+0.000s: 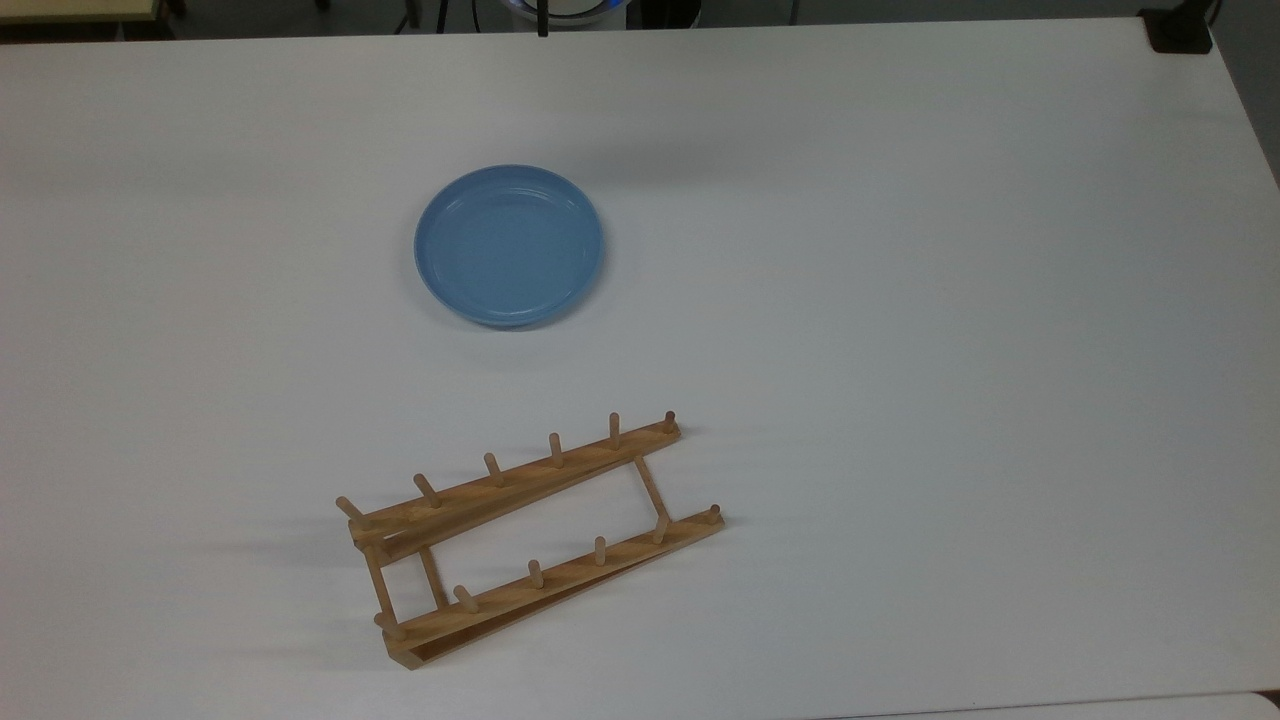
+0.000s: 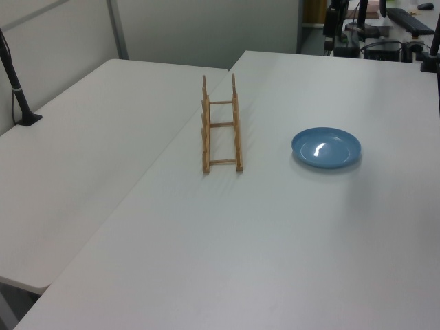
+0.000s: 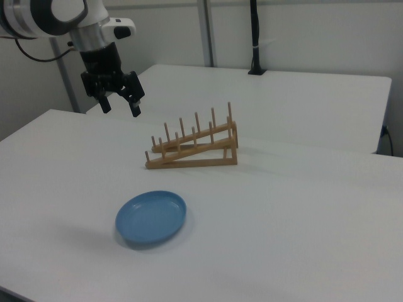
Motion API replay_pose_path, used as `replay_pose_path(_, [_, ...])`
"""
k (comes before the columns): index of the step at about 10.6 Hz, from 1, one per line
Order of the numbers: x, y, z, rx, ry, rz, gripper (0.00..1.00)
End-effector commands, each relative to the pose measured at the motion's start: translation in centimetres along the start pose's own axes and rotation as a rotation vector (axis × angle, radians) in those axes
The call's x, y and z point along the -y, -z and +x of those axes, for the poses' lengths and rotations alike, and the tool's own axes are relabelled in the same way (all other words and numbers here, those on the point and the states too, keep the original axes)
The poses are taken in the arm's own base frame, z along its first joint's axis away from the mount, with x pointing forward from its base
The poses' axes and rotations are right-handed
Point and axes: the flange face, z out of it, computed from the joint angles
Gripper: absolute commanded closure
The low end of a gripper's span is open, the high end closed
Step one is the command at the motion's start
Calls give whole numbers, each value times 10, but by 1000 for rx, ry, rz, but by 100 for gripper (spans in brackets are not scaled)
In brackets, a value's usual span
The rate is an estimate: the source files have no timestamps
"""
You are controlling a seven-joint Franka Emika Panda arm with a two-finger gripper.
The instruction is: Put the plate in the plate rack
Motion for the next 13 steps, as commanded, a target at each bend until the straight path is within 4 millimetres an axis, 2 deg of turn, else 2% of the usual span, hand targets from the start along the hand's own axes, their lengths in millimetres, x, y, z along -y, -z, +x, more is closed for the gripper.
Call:
replay_pose_path(1, [1, 0, -2, -4, 5, -6, 0])
replay_pose_path(8, [1, 0, -2, -1, 5, -6, 0])
replay_pose_path(12, [-8, -5, -4, 11, 16, -6, 0])
replay_pose_path(13, [-12, -9, -4, 18, 67, -8, 0])
